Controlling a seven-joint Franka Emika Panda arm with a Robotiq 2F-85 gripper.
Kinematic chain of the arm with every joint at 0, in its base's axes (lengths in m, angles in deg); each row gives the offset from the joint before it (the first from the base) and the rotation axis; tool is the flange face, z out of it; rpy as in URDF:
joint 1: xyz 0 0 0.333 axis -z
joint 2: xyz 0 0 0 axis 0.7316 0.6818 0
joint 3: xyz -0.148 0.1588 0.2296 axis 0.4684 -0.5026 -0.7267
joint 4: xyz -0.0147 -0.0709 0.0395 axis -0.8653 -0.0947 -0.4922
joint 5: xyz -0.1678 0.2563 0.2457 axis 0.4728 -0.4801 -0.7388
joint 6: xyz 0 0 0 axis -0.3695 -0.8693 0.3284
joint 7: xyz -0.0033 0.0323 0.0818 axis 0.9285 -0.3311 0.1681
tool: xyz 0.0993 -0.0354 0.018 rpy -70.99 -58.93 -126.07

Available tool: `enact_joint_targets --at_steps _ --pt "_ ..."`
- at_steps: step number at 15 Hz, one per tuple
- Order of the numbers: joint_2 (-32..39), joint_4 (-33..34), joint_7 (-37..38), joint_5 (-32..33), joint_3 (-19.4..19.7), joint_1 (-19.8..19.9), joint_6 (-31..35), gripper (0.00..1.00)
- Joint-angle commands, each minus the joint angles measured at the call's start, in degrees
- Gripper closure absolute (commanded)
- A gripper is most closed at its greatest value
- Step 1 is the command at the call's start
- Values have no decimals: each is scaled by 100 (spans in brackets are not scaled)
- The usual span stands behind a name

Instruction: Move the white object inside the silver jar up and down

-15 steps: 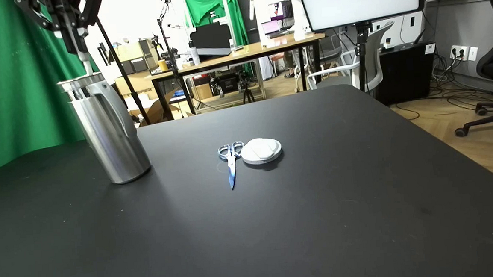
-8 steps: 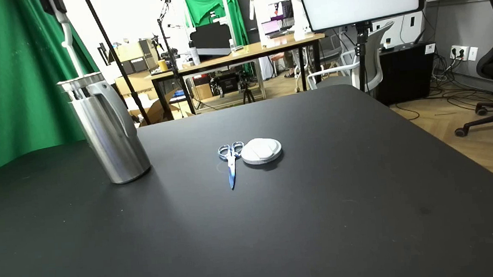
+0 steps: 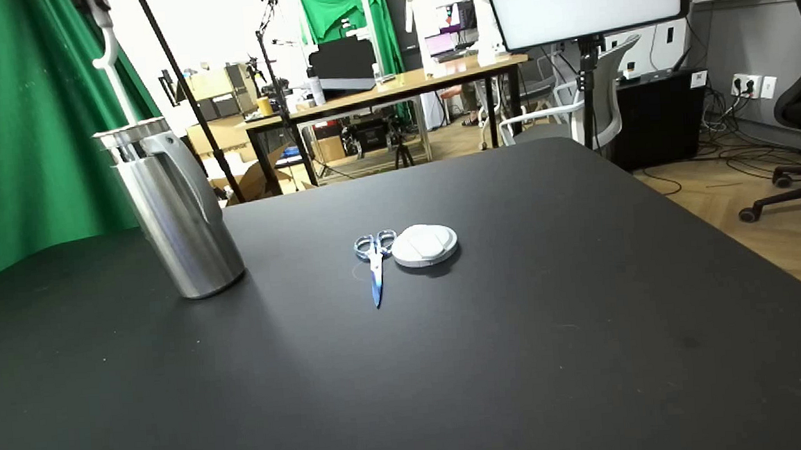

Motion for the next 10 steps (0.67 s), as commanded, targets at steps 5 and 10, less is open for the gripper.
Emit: enact_joint_targets --at_steps 5,10 --pt "800 -158 17 242 -73 -35 490 96" --pt "686 -37 -149 198 -151 0 247 96"
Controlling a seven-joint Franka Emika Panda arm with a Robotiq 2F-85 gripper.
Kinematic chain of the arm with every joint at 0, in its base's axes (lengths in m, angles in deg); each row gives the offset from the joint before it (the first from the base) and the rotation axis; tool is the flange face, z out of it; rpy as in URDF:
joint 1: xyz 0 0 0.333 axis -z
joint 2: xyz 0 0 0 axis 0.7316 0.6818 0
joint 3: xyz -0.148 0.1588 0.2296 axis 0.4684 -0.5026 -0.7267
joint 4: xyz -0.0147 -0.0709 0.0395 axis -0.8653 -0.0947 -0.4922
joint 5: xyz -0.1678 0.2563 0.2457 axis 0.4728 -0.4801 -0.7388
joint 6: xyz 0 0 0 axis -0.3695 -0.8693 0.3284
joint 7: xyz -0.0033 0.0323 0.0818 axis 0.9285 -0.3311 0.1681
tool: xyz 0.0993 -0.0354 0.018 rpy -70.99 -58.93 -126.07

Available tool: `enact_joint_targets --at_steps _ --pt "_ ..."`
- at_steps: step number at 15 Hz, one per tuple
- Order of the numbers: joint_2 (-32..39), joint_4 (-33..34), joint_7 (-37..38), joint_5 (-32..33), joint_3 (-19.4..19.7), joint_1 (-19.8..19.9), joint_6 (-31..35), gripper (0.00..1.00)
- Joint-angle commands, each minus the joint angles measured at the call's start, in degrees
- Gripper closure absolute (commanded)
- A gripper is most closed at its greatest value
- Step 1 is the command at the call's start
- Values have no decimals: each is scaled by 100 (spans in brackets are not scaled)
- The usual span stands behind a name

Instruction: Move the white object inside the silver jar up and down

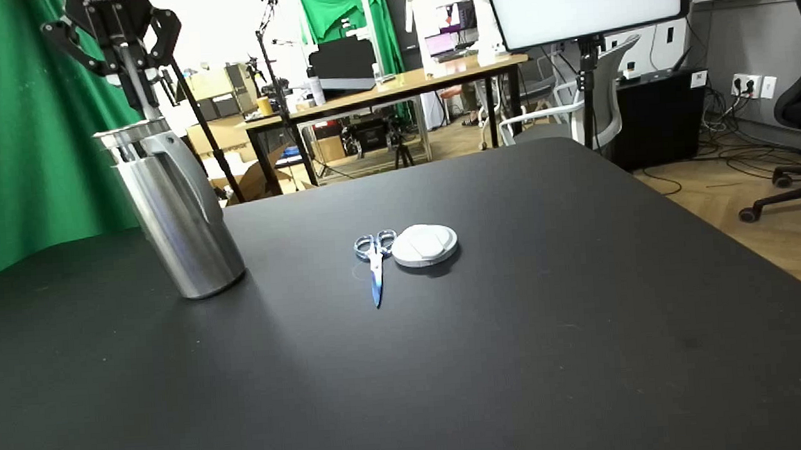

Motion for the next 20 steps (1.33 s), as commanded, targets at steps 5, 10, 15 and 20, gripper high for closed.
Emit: enact_joint_targets --at_steps 5,10,15,20 --pt "-780 375 -448 -87 -19 44 -599 96" --pt "-1046 539 -647 -156 47 -2 -752 96" --pt "-542 208 -598 -102 33 -15 -369 96" --pt "-37 239 -562 -41 -36 15 -345 96"
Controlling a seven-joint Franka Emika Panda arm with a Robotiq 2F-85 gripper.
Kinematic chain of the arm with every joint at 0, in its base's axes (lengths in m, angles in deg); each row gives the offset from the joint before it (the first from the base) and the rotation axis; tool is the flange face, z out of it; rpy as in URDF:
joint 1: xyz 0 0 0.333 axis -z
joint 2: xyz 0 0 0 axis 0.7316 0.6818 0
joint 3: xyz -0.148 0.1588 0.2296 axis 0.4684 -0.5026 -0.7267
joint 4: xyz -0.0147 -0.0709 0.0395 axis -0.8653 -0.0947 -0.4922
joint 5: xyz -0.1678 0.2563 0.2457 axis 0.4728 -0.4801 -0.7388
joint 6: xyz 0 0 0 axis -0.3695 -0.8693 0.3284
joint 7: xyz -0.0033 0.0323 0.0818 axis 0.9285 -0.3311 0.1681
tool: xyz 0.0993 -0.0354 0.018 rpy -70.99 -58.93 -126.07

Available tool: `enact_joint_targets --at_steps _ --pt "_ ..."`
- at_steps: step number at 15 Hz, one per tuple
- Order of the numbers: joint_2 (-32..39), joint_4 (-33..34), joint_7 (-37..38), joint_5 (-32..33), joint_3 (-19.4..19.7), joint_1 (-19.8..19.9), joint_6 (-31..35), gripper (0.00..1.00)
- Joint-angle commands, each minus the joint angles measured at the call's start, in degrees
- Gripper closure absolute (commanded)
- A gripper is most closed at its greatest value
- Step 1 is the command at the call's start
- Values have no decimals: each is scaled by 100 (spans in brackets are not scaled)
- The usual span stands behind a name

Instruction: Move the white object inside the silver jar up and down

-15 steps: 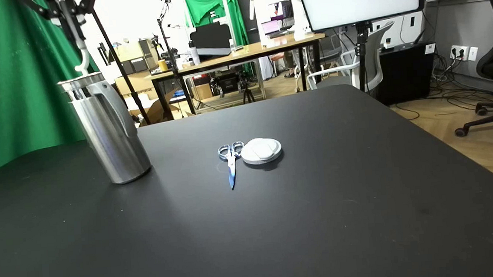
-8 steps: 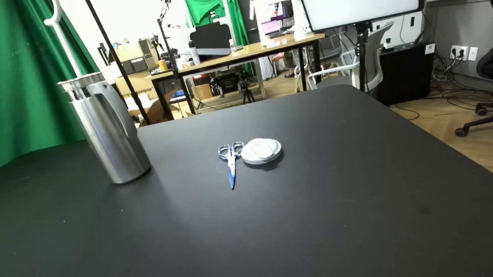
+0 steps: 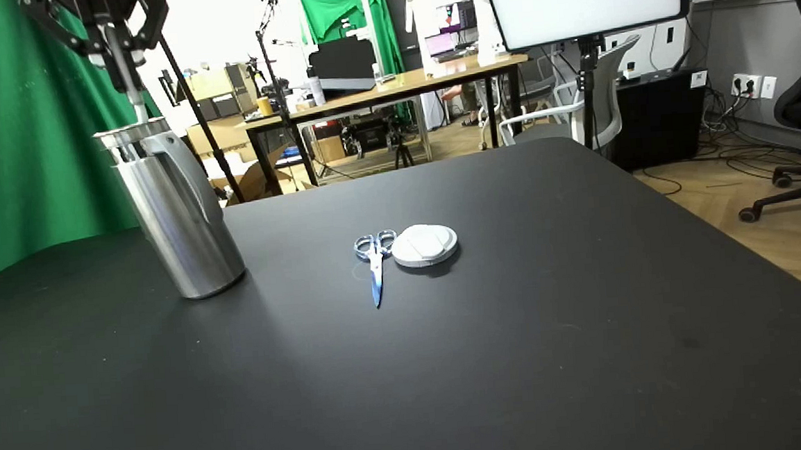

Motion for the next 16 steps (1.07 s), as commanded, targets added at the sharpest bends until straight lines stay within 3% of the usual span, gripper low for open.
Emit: enact_joint_targets --at_steps 1,11,16 --pt "81 159 15 11 -42 25 -90 96" --pt "-1125 601 -653 -437 102 65 -616 96" --pt "-852 307 -719 -322 146 12 -365 96"
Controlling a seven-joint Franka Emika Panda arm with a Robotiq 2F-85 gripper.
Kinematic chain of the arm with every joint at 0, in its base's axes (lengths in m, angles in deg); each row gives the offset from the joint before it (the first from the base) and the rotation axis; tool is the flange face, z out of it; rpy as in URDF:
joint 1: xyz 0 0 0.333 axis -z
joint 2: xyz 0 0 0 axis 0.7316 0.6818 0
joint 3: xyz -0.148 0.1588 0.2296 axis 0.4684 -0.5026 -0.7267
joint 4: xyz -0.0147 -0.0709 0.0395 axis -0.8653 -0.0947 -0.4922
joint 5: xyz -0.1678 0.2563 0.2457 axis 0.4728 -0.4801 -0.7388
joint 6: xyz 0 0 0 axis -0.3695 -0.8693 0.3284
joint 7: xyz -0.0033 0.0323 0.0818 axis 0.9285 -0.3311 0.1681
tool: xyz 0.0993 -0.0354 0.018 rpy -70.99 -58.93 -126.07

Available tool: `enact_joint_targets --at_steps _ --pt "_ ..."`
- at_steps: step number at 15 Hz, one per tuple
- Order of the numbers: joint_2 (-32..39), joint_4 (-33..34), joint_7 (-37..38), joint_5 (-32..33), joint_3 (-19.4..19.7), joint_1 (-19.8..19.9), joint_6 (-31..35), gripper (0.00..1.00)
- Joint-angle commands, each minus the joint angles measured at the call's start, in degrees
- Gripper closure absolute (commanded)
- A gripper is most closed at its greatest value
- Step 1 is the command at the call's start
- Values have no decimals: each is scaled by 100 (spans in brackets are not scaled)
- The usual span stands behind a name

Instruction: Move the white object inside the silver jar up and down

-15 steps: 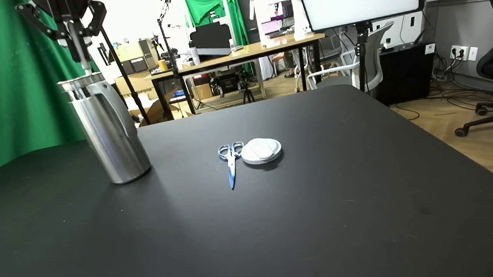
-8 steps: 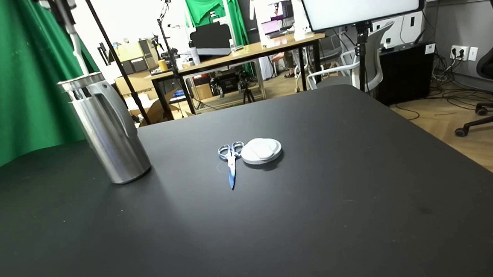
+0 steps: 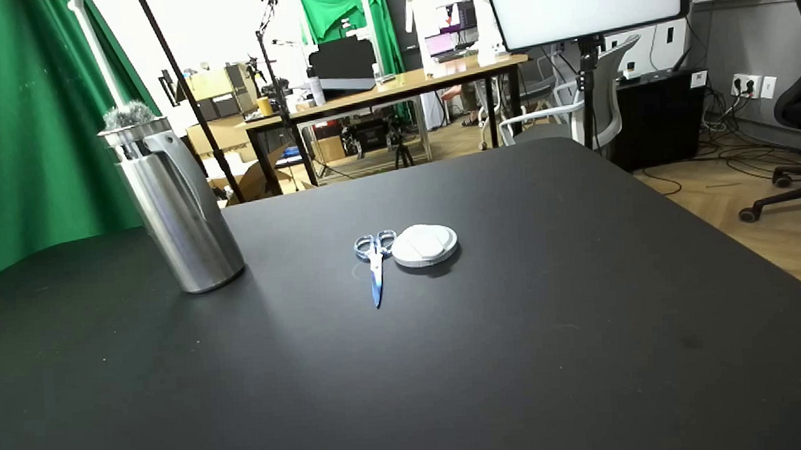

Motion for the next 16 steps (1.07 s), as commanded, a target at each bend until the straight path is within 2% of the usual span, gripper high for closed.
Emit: enact_joint_targets --at_steps 1,4,8,10,16 --pt "474 -217 -39 107 33 -50 197 96" --pt "1060 -386 168 362 -18 -66 332 96" --pt "1605 -289 160 518 -87 -48 373 96" --pt "1484 -141 37 504 -126 -31 113 96" --pt "533 73 -401 248 -112 37 -312 96"
